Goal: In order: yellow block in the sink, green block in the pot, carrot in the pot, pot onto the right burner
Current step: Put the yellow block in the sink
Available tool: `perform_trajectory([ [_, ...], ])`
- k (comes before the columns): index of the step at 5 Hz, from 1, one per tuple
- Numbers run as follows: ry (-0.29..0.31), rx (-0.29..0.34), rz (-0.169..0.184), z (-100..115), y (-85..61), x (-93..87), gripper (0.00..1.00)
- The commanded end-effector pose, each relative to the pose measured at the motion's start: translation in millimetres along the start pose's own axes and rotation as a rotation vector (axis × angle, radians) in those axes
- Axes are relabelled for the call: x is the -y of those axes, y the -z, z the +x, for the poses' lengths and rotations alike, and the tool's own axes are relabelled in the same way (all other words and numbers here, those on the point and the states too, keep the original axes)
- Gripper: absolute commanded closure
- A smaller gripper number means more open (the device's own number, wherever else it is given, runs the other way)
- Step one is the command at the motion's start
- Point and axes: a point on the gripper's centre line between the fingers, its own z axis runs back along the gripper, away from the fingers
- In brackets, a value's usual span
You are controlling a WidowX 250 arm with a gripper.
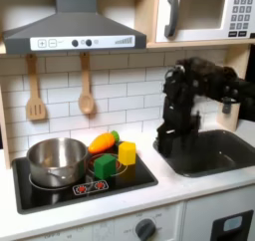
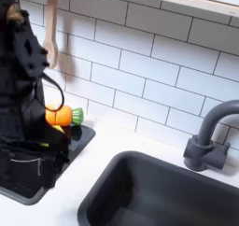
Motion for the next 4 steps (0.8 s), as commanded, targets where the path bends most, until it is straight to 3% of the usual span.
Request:
perform_trajectory([
  [1,-0.032,0.001,0.010,44,10.0,-17.9,0.00],
  [4,-0.054,-0.049,0.046,81,48.4,-30.2,0.00],
])
